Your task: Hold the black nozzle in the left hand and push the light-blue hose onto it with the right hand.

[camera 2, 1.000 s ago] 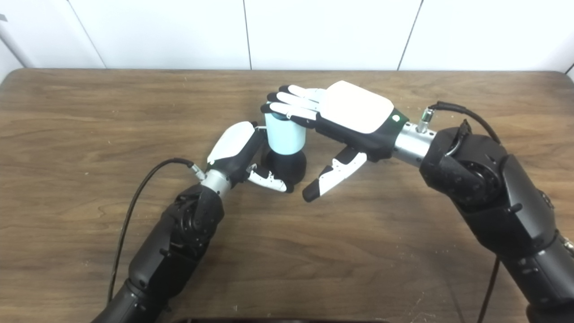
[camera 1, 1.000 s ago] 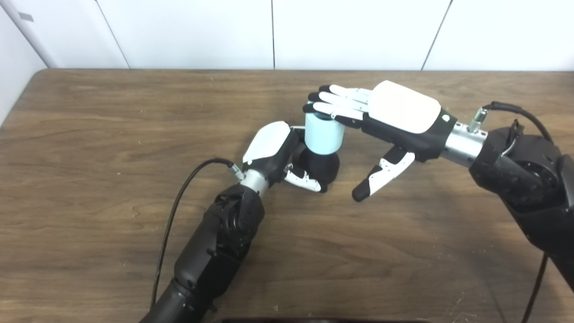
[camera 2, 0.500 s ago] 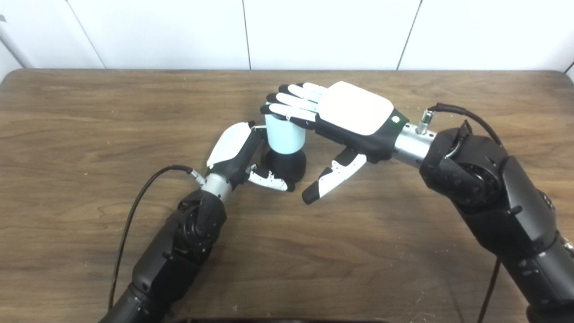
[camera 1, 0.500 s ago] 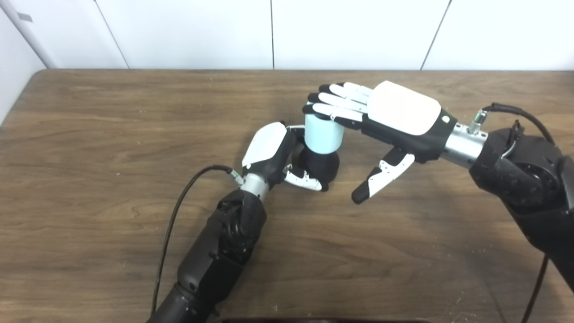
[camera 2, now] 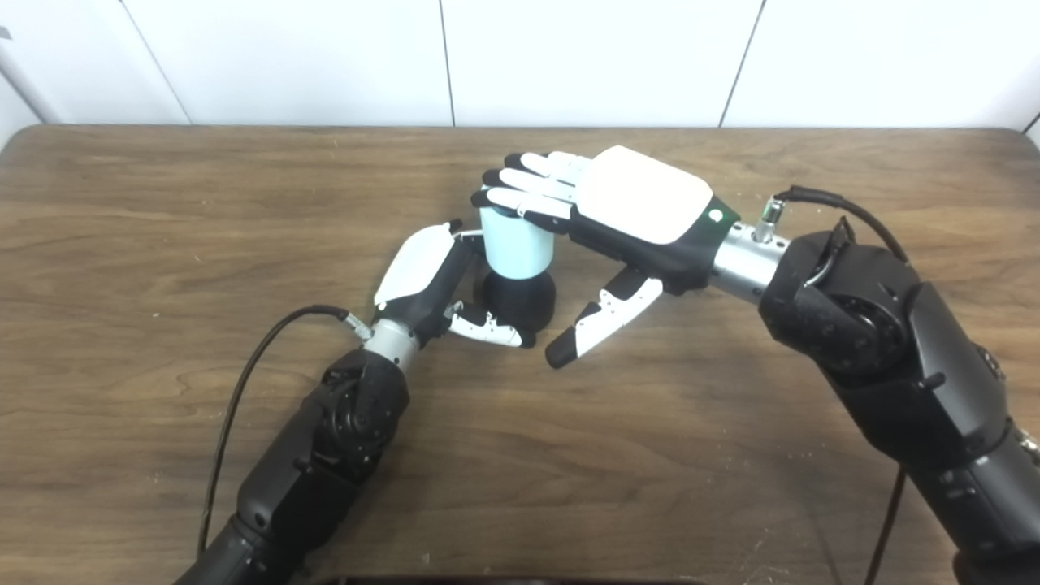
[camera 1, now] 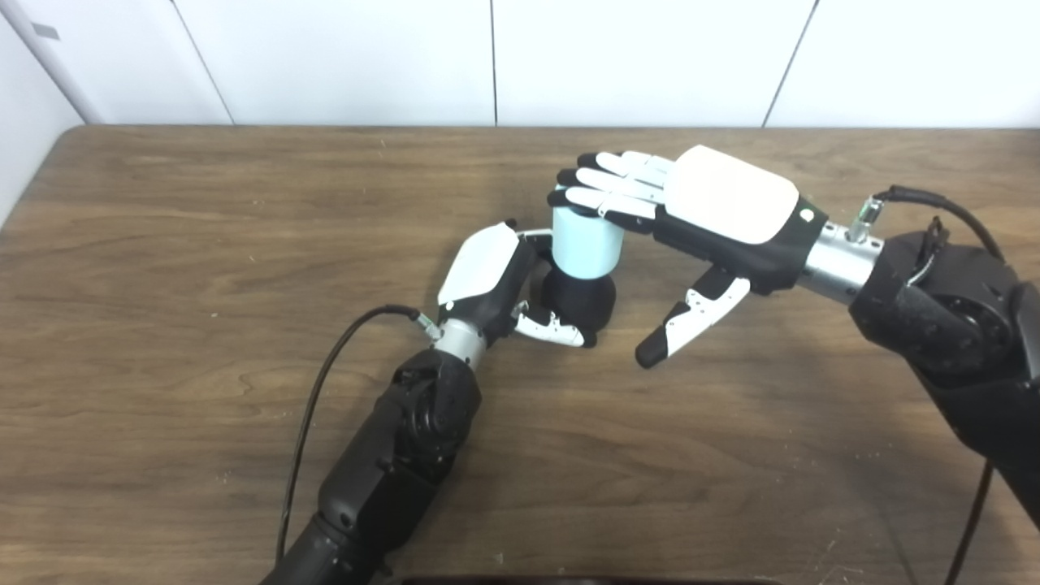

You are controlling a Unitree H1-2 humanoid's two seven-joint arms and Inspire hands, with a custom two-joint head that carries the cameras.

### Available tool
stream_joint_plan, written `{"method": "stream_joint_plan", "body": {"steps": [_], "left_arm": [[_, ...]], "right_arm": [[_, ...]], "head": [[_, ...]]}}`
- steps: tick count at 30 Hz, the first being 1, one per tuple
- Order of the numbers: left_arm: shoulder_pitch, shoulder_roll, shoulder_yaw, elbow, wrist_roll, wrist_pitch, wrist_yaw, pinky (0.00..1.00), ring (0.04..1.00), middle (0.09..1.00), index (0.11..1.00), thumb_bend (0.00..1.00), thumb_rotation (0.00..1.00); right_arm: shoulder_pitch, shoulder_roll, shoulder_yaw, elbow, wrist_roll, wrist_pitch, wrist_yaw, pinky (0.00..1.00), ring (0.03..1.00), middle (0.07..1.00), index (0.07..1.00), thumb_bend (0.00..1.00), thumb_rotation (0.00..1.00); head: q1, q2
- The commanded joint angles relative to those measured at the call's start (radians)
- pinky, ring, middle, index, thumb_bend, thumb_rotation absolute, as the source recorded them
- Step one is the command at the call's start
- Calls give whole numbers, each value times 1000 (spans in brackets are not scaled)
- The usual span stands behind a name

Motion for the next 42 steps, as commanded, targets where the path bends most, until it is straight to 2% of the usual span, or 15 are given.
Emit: {"method": "stream_joint_plan", "body": {"steps": [1, 12, 19, 28, 42], "left_arm": [[75, 51, -27, 101, 31, 51, -59, 1000, 800, 541, 444, 516, 0], [70, 54, -30, 88, 23, 77, -96, 1000, 753, 542, 445, 516, 0], [72, 58, -37, 80, 25, 80, -99, 1000, 756, 546, 444, 515, 0], [72, 56, -34, 82, 20, 85, -100, 1000, 780, 546, 444, 515, 0], [71, 54, -32, 82, 14, 94, -109, 1000, 749, 547, 445, 515, 0]], "right_arm": [[5, -25, 18, 8, -12, 30, 79, 955, 1000, 928, 930, 713, 1000], [10, -21, 50, 38, 11, 44, 89, 937, 1000, 936, 928, 721, 1000], [20, -41, 76, 24, 20, 102, 131, 946, 1000, 954, 936, 761, 1000], [22, -48, 88, 27, 18, 85, 117, 944, 1000, 958, 936, 761, 1000], [35, -75, 80, 31, 22, 60, 106, 944, 1000, 960, 938, 764, 1000]], "head": [[0, 1], [1, 5], [0, 10], [0, 13], [-1, 15]]}}
